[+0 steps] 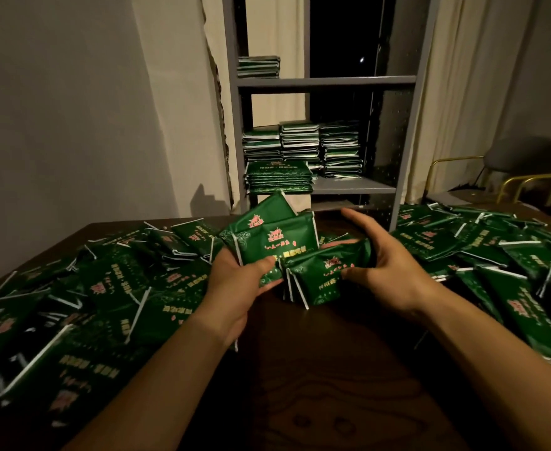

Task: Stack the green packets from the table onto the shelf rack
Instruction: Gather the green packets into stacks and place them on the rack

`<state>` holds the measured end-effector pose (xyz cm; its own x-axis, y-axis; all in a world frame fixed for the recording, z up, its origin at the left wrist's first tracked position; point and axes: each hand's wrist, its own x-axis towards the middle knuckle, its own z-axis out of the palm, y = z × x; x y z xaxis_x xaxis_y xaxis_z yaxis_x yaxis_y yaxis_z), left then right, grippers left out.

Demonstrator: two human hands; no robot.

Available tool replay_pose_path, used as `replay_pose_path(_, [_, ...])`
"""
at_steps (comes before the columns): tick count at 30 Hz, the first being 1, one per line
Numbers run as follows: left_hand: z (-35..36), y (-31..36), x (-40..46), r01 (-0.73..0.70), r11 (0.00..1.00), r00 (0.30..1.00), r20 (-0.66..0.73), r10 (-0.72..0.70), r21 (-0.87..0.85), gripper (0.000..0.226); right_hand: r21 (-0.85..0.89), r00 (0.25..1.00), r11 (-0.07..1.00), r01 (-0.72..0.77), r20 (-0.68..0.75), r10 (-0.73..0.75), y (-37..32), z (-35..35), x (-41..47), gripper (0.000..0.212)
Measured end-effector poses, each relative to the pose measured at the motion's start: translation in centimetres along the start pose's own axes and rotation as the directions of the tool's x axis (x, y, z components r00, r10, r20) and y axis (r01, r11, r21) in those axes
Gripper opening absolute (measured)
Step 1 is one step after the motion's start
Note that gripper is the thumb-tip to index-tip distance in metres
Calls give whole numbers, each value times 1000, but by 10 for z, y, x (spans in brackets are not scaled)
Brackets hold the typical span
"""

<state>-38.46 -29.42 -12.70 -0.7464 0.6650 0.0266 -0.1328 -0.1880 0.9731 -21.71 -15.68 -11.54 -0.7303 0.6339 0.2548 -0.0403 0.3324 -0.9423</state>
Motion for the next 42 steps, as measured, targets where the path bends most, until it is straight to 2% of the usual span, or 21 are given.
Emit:
replay_pose_path(2, [1, 0, -2, 4, 1000, 1000, 24, -4, -3, 30, 48, 1000, 999, -16, 7, 16, 3, 2, -1, 90])
replay_pose_path(4, [3, -1, -4, 40, 999, 994, 105, -37, -19, 31, 69, 999, 997, -40, 1, 40, 3, 5, -2, 90])
replay_pose_path(8, [9, -3, -10, 19, 992, 972, 229, -47, 124, 33, 205, 997, 976, -76, 45, 68, 6, 10, -3, 94])
replay_pose_path(11, [11, -5, -12, 20, 991, 969, 241, -52, 136, 28, 43, 998, 998, -51, 31, 50, 6, 9, -4, 91])
replay_pose_path(13, [10, -4, -11, 24, 997, 978, 204, -37, 68, 27, -90, 996, 993, -73, 51, 78, 6, 7, -6, 94])
replay_pose_path(15, [7, -2, -9, 23, 1000, 988, 150, -21, -7, 26, -121, 991, 987, -108, 71, 117, 6, 6, -7, 102])
replay_pose_path(17, [5, 0, -8, 27, 1000, 991, 132, -24, -16, 24, -64, 988, 991, -119, 94, 124, 8, 8, -7, 104])
replay_pose_path(19, [3, 0, -9, 33, 999, 983, 181, -38, 29, 26, 18, 989, 993, -114, 101, 112, 9, 10, -6, 99])
replay_pose_path(22, [2, -4, -13, -32, 969, 940, 338, -54, 246, 64, 31, 996, 997, -68, 55, 66, 10, 8, -5, 81])
replay_pose_path(25, [1, -13, -11, -141, 915, 937, 351, 0, 377, 53, -15, 996, 999, -49, 70, 49, 8, 4, -6, 58])
replay_pose_path(27, [1, -14, -10, -168, 904, 945, 325, 35, 392, 51, -23, 995, 998, -52, 80, 54, 8, 5, -7, 58])
replay_pose_path(30, [0, -13, -9, -213, 902, 953, 283, 108, 374, 72, -85, 994, 995, -52, 93, 60, 13, 5, -6, 60])
replay_pose_path(33, [0, -11, -10, -223, 908, 953, 277, 126, 354, 61, -32, 984, 994, -109, 140, 112, 14, 6, -6, 62])
replay_pose_path(38, [3, -18, -12, -168, 881, 950, 312, 25, 442, 53, -63, 972, 983, -171, 151, 179, 18, 8, -5, 44])
replay_pose_path(40, [4, -17, -11, -158, 892, 955, 295, 29, 423, 53, -59, 976, 984, -169, 130, 175, 18, 7, -5, 40])
replay_pose_path(42, [6, -15, -12, -136, 921, 967, 251, 43, 366, 53, 28, 980, 982, -185, 75, 183, 14, 6, -5, 38])
